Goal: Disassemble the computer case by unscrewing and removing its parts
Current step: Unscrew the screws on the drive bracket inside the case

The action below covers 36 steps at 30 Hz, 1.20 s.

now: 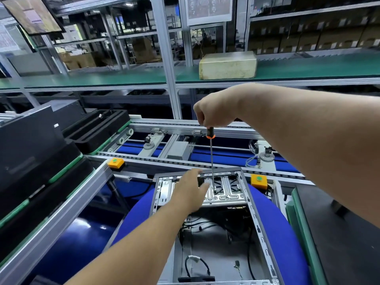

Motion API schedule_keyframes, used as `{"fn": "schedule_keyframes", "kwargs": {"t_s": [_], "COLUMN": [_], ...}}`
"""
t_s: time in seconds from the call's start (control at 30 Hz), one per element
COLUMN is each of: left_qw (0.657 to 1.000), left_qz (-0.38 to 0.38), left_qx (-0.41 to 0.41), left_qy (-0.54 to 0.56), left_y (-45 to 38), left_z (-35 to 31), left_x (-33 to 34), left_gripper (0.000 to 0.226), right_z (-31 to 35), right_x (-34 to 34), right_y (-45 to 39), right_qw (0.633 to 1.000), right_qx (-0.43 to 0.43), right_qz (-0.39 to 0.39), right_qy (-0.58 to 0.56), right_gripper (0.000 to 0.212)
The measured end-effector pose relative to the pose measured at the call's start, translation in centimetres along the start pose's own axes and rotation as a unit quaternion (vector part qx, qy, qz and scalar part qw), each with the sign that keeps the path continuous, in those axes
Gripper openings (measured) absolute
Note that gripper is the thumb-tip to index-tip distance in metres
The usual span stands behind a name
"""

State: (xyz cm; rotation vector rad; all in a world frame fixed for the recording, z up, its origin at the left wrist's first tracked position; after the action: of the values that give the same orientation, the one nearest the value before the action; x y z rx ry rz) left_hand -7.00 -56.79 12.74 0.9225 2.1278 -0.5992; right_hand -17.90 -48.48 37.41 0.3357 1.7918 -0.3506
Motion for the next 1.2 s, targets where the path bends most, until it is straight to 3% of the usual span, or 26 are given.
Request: {"fn": "schedule_keyframes", "kwargs": {"t_s": [0.1, 0.23, 0.33, 0.47, 0.67, 0.8, 0.93, 1.07, 1.2], "left_qw": [0.993, 0.98, 0.978, 0.975, 0.979, 0.98, 0.982, 0.983, 0.983], "left_qz": [0.02, 0.052, 0.043, 0.04, 0.033, 0.029, 0.024, 0.02, 0.022], "left_qx": [0.013, 0.02, 0.03, 0.04, 0.037, 0.038, 0.04, 0.041, 0.04], "left_qy": [-0.113, -0.192, -0.2, -0.213, -0.199, -0.192, -0.184, -0.178, -0.176], "left_y": [3.4, 7.3, 7.8, 7.9, 7.7, 7.6, 7.7, 7.6, 7.7], "left_z": [4.1, 8.4, 9.3, 9.7, 10.4, 10.6, 10.9, 11.1, 11.4], "left_x": [1.5, 2.8, 3.0, 3.4, 3.8, 4.0, 4.0, 4.1, 4.3], "left_gripper": [0.061, 0.073, 0.075, 0.076, 0.074, 0.074, 0.073, 0.073, 0.073], "right_z": [-0.4, -0.6, -0.5, -0.2, 0.4, 0.3, 0.0, -0.2, -0.2], "right_x": [0.3, 1.2, 1.5, 1.3, 0.5, 1.1, 1.6, 1.9, 1.6], "right_y": [-0.5, -0.8, -1.1, -1.7, -1.7, -2.3, -2.8, -2.9, -2.5], "right_qw": [0.998, 0.997, 0.996, 0.997, 0.99, 0.994, 0.995, 0.994, 0.995], "right_qx": [0.01, 0.025, 0.016, 0.004, -0.002, 0.032, 0.046, 0.021, 0.007], "right_qz": [0.013, -0.065, -0.077, -0.049, -0.023, -0.048, -0.082, -0.104, -0.076], "right_qy": [-0.055, 0.013, 0.042, -0.056, -0.137, -0.094, 0.017, 0.025, -0.059], "right_gripper": [0.017, 0.044, 0.029, 0.012, 0.02, 0.015, 0.055, 0.032, 0.012]}}
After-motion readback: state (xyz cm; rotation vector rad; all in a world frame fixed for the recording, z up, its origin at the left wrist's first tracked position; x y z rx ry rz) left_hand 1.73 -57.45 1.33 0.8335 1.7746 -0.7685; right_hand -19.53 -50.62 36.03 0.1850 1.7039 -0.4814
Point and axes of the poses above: each hand's wrist, its own y-axis away from the middle knuckle, its own x-axis out of the palm, z = x × y, the point moved 1 cm from there along -y, towards the middle knuckle, and after that the axes turned 11 degrees about -z, right-handed, at the moved point
